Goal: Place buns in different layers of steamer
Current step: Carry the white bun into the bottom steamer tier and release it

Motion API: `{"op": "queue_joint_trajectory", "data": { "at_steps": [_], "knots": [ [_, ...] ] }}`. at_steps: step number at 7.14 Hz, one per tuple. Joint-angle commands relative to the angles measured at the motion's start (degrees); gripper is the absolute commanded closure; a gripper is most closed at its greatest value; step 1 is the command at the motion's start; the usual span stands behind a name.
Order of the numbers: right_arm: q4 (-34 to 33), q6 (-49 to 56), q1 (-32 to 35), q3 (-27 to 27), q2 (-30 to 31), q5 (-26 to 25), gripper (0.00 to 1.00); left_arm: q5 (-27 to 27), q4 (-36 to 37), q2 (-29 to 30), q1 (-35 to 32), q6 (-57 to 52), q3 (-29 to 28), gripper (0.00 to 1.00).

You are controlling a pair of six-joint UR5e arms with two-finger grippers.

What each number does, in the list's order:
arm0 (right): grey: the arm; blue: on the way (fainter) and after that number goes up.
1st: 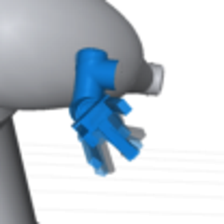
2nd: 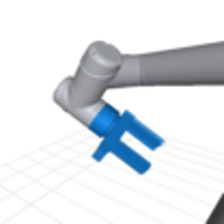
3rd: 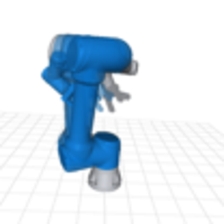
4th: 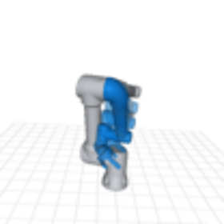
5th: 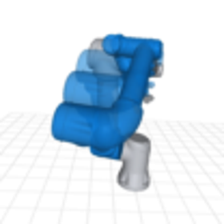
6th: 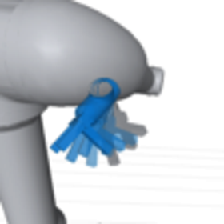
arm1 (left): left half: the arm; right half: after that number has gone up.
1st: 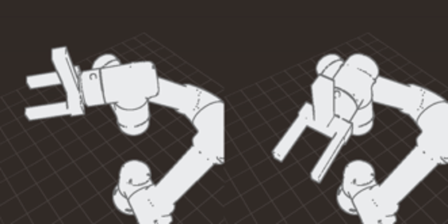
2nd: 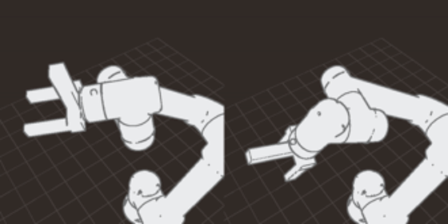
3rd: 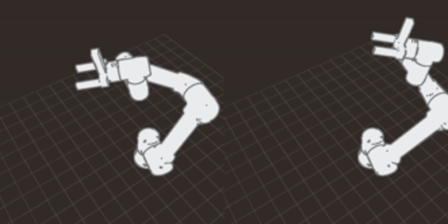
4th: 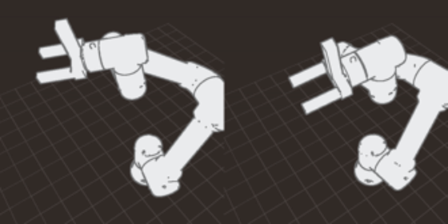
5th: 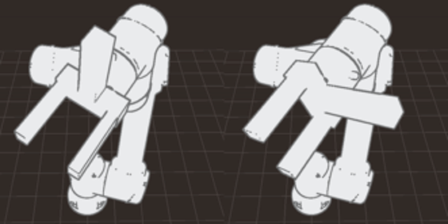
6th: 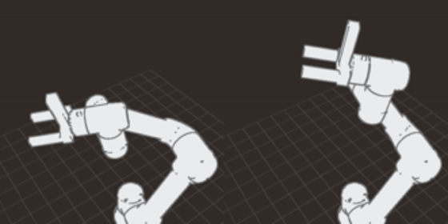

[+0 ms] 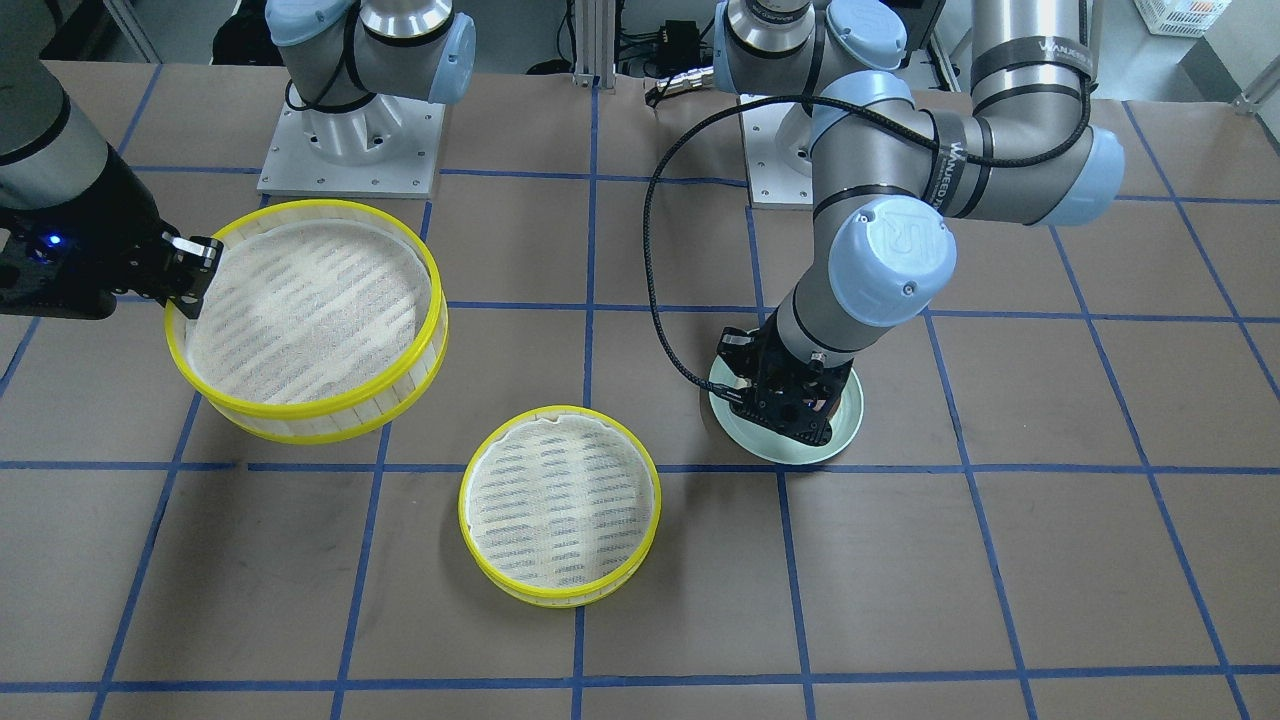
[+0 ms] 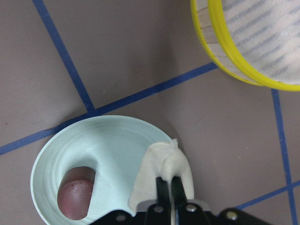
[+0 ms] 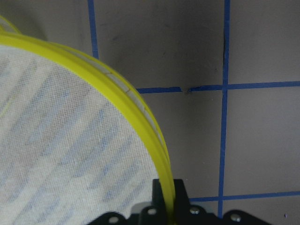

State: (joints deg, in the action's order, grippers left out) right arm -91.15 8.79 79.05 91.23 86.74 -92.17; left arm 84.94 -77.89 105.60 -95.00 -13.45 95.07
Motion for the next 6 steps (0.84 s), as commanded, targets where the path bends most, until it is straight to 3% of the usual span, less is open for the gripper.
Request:
{"op": "queue_joint_trajectory", "data": {
  "at_steps": [1, 2, 4, 6],
  "knots": [
    [0.0, -0.01, 0.05, 0.0, 0.0, 0.32, 1.0, -7.79, 9.63, 0.82, -2.21, 12.33, -0.68, 1.0],
    [0.0, -0.01, 0.05, 0.0, 0.0, 0.41, 1.0, -13.95, 14.65, 2.05, -2.38, 17.09, -0.5, 1.0],
    [0.0, 0.08, 0.05, 0.0, 0.0, 0.41, 1.0, -20.66, 22.58, 4.94, -2.56, 17.67, -0.41, 1.0],
    [0.0, -0.01, 0.05, 0.0, 0.0, 0.41, 1.0, -22.71, 28.39, 8.2, -2.82, 20.37, -0.24, 1.0]
  ]
}}
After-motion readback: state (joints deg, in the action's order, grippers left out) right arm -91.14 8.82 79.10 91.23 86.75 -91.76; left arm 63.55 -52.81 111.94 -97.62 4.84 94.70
